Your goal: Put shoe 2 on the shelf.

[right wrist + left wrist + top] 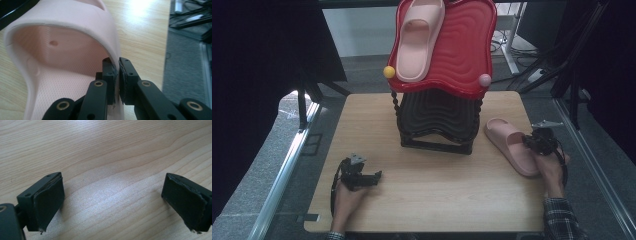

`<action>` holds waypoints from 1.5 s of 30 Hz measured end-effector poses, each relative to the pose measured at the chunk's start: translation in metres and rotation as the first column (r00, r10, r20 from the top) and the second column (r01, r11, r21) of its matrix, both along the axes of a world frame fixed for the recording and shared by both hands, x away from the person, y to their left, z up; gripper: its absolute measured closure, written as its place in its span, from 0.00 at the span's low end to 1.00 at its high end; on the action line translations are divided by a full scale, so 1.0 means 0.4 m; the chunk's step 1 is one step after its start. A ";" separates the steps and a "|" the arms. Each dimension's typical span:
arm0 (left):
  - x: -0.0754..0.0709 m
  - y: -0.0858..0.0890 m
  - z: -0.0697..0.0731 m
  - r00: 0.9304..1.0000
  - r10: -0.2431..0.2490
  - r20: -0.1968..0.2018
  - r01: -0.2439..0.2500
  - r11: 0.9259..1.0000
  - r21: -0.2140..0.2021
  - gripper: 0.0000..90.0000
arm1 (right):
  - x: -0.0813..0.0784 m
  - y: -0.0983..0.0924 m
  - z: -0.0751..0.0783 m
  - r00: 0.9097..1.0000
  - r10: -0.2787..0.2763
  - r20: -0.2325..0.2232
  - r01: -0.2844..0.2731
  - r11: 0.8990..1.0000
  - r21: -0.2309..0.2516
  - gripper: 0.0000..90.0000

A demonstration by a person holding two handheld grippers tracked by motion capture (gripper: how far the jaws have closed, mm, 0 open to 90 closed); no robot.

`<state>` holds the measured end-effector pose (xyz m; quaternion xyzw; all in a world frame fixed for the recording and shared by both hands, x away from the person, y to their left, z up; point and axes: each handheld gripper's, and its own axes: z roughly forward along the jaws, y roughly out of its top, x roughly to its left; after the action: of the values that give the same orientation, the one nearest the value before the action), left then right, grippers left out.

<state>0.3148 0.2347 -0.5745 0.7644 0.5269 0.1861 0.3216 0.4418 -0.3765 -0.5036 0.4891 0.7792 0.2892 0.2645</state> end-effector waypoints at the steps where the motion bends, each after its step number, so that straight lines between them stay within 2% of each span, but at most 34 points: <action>1: 0.000 0.000 0.000 1.000 0.000 0.000 0.000 1.000 0.000 0.05 | 0.000 0.000 0.000 1.000 0.000 0.000 0.000 1.000 0.000 0.93; 3: 0.000 0.000 0.000 1.000 0.000 -0.001 0.000 1.000 0.000 0.05 | -0.012 0.004 0.016 1.000 -0.010 0.021 0.010 1.000 -0.004 0.94; 4: 0.000 0.000 0.000 1.000 0.000 0.000 0.000 1.000 0.000 0.05 | -0.021 0.004 0.036 0.999 -0.018 0.039 0.017 1.000 0.024 0.94; 7: 0.000 0.000 0.000 1.000 0.001 0.000 -0.001 1.000 0.000 0.05 | -0.029 0.008 0.057 0.997 -0.027 0.066 0.024 0.999 0.035 0.94; 10: 0.000 -0.001 0.000 1.000 0.003 0.000 -0.003 1.000 0.000 0.05 | -0.040 0.018 0.098 0.993 -0.046 0.111 0.040 0.998 0.057 0.94; 12: -0.001 -0.001 0.000 1.000 0.005 0.003 -0.005 1.000 -0.001 0.05 | -0.047 0.029 0.138 0.985 -0.070 0.159 0.059 0.995 0.076 0.94; 13: -0.001 -0.001 0.000 1.000 0.005 0.003 -0.005 1.000 -0.001 0.05 | -0.047 0.029 0.138 0.985 -0.070 0.159 0.059 0.995 0.076 0.94; 14: -0.001 -0.002 0.000 1.000 0.005 0.003 -0.005 1.000 -0.002 0.05 | -0.049 0.037 0.161 0.978 -0.082 0.191 0.066 0.994 0.090 0.94; 15: -0.001 -0.002 0.000 1.000 0.005 0.003 -0.005 1.000 -0.002 0.05 | -0.049 0.037 0.161 0.978 -0.082 0.191 0.066 0.994 0.090 0.94; 16: -0.001 -0.002 0.000 1.000 0.005 0.003 -0.005 1.000 -0.002 0.05 | -0.050 0.041 0.171 0.974 -0.085 0.208 0.066 0.993 0.097 0.94; 17: -0.002 -0.003 -0.001 1.000 0.010 0.006 -0.010 1.000 -0.007 0.05 | -0.051 0.051 0.191 0.966 -0.081 0.244 0.057 0.993 0.106 0.94; 19: -0.002 -0.003 -0.001 1.000 0.009 0.005 -0.009 1.000 -0.007 0.05 | -0.053 0.061 0.204 0.958 -0.083 0.276 0.054 0.993 0.109 0.94; 20: -0.002 -0.003 -0.001 1.000 0.009 0.005 -0.009 1.000 -0.007 0.05 | -0.053 0.061 0.204 0.958 -0.083 0.276 0.054 0.993 0.109 0.94; 21: -0.002 -0.004 -0.001 1.000 0.010 0.006 -0.010 1.000 -0.007 0.05 | -0.055 0.067 0.211 0.952 -0.087 0.293 0.056 0.992 0.111 0.94; 23: -0.002 -0.004 -0.001 1.000 0.010 0.006 -0.010 1.000 -0.007 0.05 | -0.060 0.082 0.230 0.932 -0.107 0.347 0.068 0.990 0.122 0.94; 24: -0.001 -0.003 -0.001 1.000 0.007 0.007 -0.007 1.000 -0.005 0.05 | -0.063 0.086 0.236 0.924 -0.116 0.364 0.075 0.989 0.126 0.94; 25: -0.001 -0.003 -0.001 1.000 0.007 0.007 -0.007 1.000 -0.005 0.05 | -0.063 0.086 0.236 0.924 -0.116 0.364 0.075 0.989 0.126 0.94; 26: -0.002 -0.003 -0.001 1.000 0.007 0.007 -0.007 1.000 -0.005 0.05 | -0.068 0.093 0.249 0.909 -0.134 0.396 0.084 0.986 0.142 0.94; 27: -0.002 -0.003 -0.001 1.000 0.007 0.007 -0.007 1.000 -0.005 0.05 | -0.068 0.093 0.249 0.909 -0.134 0.396 0.084 0.986 0.142 0.94; 28: -0.002 -0.003 -0.001 1.000 0.007 0.006 -0.007 1.000 -0.004 0.05 | -0.072 0.096 0.264 0.895 -0.149 0.421 0.089 0.983 0.161 0.94; 31: -0.002 -0.004 -0.001 1.000 0.009 0.005 -0.009 1.000 -0.007 0.05 | -0.074 0.098 0.292 0.879 -0.179 0.441 0.102 0.976 0.193 0.94; 32: -0.002 -0.004 -0.001 1.000 0.009 0.005 -0.009 1.000 -0.007 0.05 | -0.074 0.098 0.292 0.879 -0.179 0.441 0.102 0.976 0.193 0.94; 33: -0.002 -0.003 0.000 1.000 0.007 0.006 -0.007 1.000 -0.004 0.05 | -0.075 0.102 0.315 0.863 -0.209 0.460 0.121 0.969 0.214 0.94; 34: -0.002 -0.003 -0.001 1.000 0.008 0.007 -0.008 1.000 -0.006 0.05 | -0.076 0.104 0.322 0.857 -0.220 0.467 0.128 0.967 0.221 0.94; 35: -0.002 -0.003 -0.001 1.000 0.008 0.007 -0.008 1.000 -0.006 0.05 | -0.076 0.104 0.322 0.857 -0.220 0.467 0.128 0.967 0.221 0.94; 36: -0.002 -0.005 -0.001 1.000 0.013 0.007 -0.012 1.000 -0.010 0.05 | -0.076 0.110 0.345 0.841 -0.240 0.485 0.140 0.962 0.234 0.94; 38: -0.002 -0.005 -0.001 1.000 0.012 0.007 -0.012 1.000 -0.010 0.05 | -0.076 0.116 0.361 0.827 -0.255 0.500 0.150 0.959 0.242 0.94; 39: -0.002 -0.005 -0.001 1.000 0.012 0.007 -0.012 1.000 -0.010 0.05 | -0.076 0.116 0.361 0.827 -0.255 0.500 0.150 0.959 0.242 0.94; 40: -0.002 -0.003 0.000 1.000 0.007 0.006 -0.007 1.000 -0.002 0.05 | -0.075 0.125 0.379 0.812 -0.278 0.513 0.164 0.953 0.256 0.94; 41: -0.002 -0.003 -0.001 1.000 0.005 0.005 -0.005 1.000 -0.004 0.05 | -0.073 0.129 0.388 0.804 -0.285 0.521 0.170 0.951 0.259 0.94; 42: -0.002 -0.003 -0.001 1.000 0.005 0.005 -0.005 1.000 -0.004 0.05 | -0.073 0.129 0.388 0.804 -0.285 0.521 0.170 0.951 0.259 0.94; 44: -0.002 -0.004 0.000 1.000 0.005 0.005 -0.005 1.000 -0.003 0.05 | -0.069 0.138 0.408 0.789 -0.312 0.529 0.184 0.942 0.280 0.94; 45: -0.002 -0.003 0.000 1.000 0.003 0.005 -0.003 1.000 -0.001 0.05 | -0.067 0.141 0.415 0.785 -0.318 0.532 0.187 0.940 0.286 0.94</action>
<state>0.3141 0.2335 -0.5747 0.7631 0.5273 0.1881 0.3228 0.4150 -0.3203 -0.3377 0.5061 0.5545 0.4672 0.4669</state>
